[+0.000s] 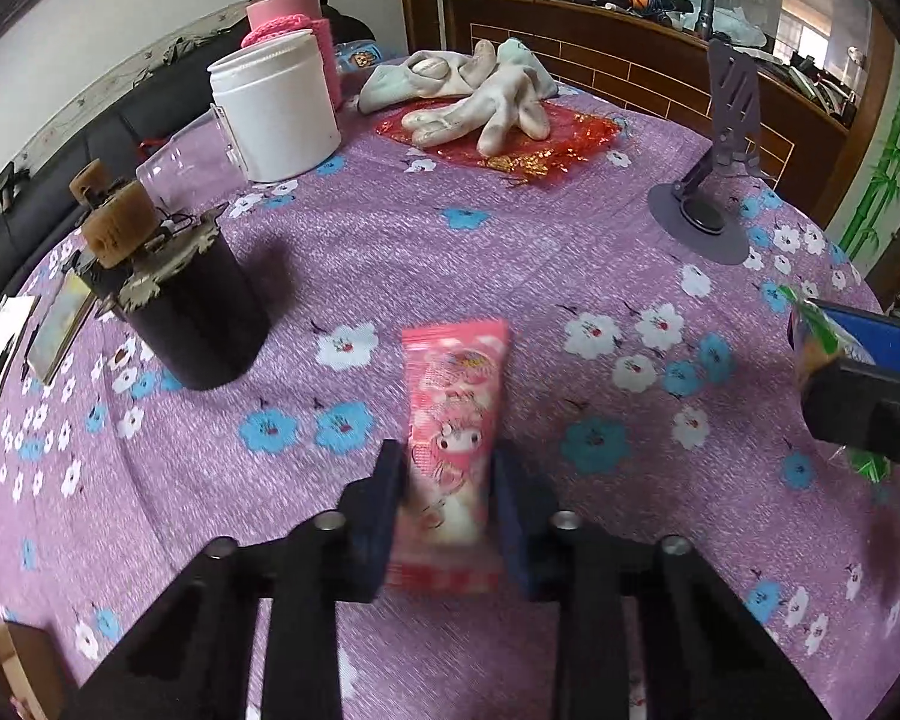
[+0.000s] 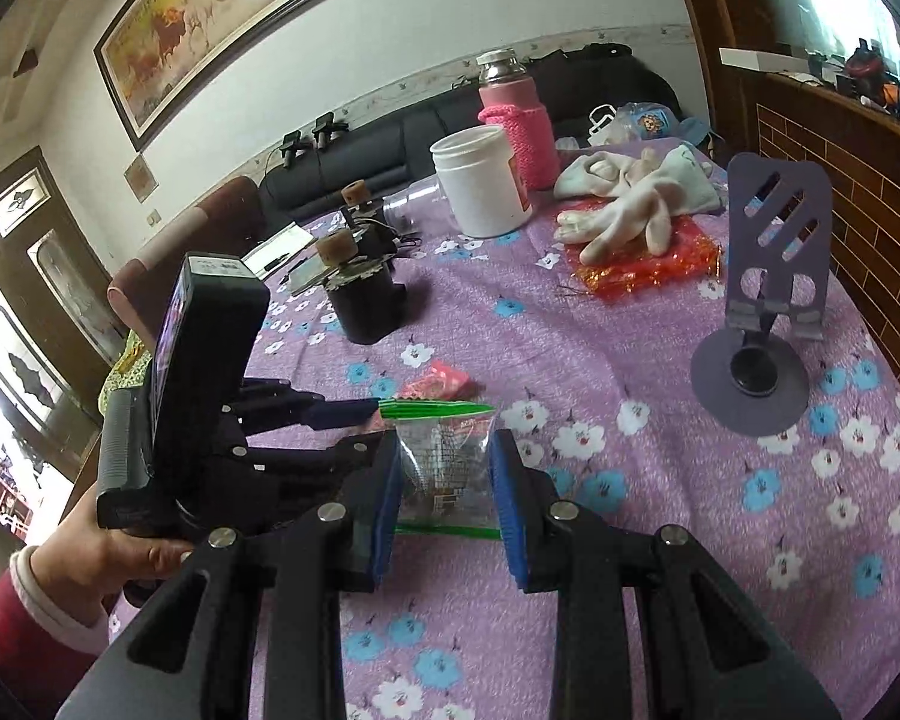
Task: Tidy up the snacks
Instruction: 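Grasp the pink candy bag with the left tool while the right tool grasps the green-tied clear bag, then carry both held bags over the cardboard box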
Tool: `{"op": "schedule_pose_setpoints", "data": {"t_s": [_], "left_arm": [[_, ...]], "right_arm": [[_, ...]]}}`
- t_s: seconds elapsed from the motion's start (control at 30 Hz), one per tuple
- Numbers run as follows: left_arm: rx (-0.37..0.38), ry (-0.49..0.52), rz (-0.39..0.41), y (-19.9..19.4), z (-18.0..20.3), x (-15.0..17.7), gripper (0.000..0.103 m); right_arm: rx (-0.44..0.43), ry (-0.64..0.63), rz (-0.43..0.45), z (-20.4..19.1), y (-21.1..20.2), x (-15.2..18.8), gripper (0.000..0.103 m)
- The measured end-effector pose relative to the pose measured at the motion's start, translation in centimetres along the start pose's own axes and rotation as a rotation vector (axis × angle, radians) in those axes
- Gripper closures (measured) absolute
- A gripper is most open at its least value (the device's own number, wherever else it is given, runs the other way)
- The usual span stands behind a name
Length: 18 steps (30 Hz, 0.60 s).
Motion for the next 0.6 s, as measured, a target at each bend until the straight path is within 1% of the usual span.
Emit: {"op": "schedule_pose_setpoints", "data": {"t_s": [0.07,0.17,0.27,0.37,0.47,0.53,0.6], "left_arm": [[-0.007,-0.009,0.002,-0.3,0.3,0.5,0.077],[0.005,-0.052,0.017,-0.7,0.0,1.1,0.078],[0.015,-0.094,0.048,-1.6,-0.4,1.9,0.079],[0.004,-0.129,0.092,-3.3,-0.6,2.9,0.079],[-0.017,-0.169,0.136,-5.0,-0.9,3.9,0.079],[-0.053,-0.217,0.162,-6.6,-1.1,4.9,0.079],[-0.105,-0.242,0.185,-8.1,-1.2,6.0,0.079]], "right_arm": [[0.000,0.006,0.005,0.0,-0.4,0.2,0.075],[0.000,0.012,0.012,0.0,-1.0,0.4,0.075],[0.002,0.020,0.017,0.2,-1.7,0.5,0.075],[-0.002,0.026,0.022,0.1,-2.3,0.8,0.075],[-0.008,0.023,0.023,-0.3,-2.8,1.3,0.075],[-0.020,0.023,0.021,-0.7,-3.0,1.7,0.075],[-0.032,0.020,0.020,-1.2,-3.2,2.1,0.075]]}}
Point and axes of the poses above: each gripper's, at about its wrist camera, not at the fingertips, and y roughly the way its jaws point, z to its right, x to its underside, the point moved 1 cm from there along y, roughly the way its jaws point, and after that the axes turned 14 degrees about x, right-handed, at the moved point
